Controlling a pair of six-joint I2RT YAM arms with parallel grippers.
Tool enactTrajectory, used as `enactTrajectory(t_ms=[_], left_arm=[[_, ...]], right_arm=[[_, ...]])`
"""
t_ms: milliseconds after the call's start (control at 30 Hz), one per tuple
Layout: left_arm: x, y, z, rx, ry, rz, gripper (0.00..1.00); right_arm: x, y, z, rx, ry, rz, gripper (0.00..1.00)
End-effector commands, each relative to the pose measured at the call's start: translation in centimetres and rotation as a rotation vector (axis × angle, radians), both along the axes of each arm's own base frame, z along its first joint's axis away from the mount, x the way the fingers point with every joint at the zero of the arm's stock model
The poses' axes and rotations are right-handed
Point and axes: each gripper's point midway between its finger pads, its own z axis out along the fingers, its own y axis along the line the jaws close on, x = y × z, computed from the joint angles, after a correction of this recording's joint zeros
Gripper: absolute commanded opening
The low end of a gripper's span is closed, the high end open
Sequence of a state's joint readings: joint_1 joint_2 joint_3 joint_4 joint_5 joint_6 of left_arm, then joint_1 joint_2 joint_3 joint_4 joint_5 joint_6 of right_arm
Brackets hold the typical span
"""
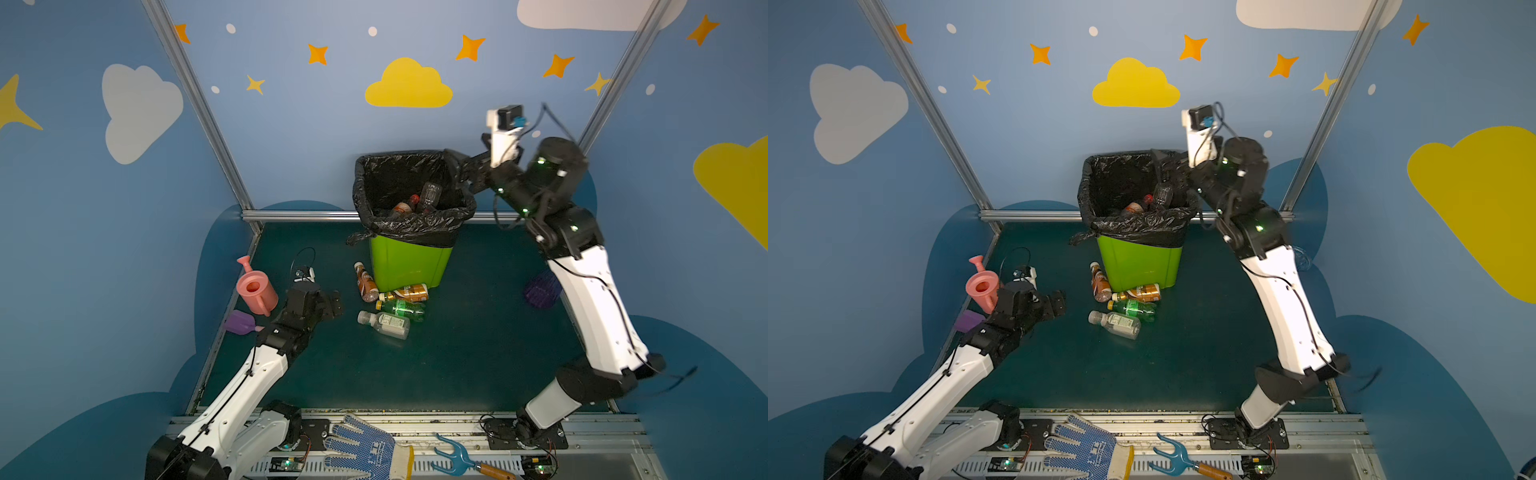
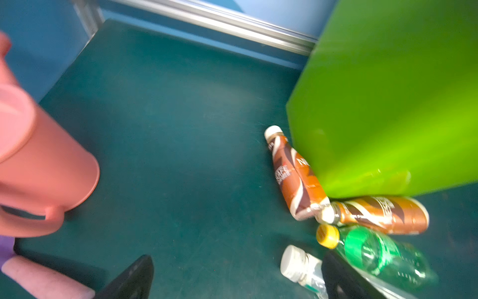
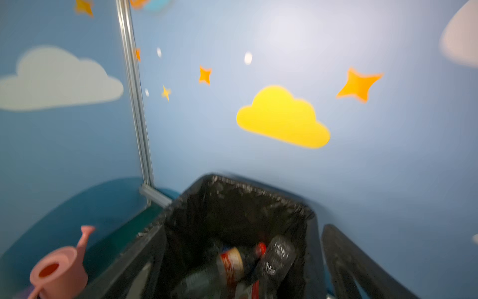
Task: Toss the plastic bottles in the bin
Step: 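Lower the left gripper to the pile while the right gripper draws back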
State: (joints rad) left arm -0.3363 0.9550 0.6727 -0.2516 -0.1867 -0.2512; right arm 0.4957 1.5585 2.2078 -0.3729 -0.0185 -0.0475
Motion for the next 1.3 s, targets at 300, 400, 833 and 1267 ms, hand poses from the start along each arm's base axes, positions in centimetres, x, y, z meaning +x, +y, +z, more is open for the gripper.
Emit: enactTrajectory(t_ms=[300,400,833,1267], left_arm=[[-1.5,-7.4,-1.4,0.425,0.023,-0.448,1.0],[-2.0,-10.0,-2.0,0.529,0.039,-0.606,1.0],[-4.1,-18.0,-7.2,0.773,0.217,-1.123,0.99],[-2.3,-20.2,-10.0,0.875,0.287,-1.221,0.96]], right_arm=[[4.7,-9.3,-14.0,0.226,0.378,-0.204,0.95],[4.7,-12.1,-19.7,0.304,0.502,-0.264,0.95],[-0.5,-18.6,-41.8,0.633,0.993,-0.403,0.95],[-1.5,-19.9,-44.6,0.689,1.08,-0.436,0.95]])
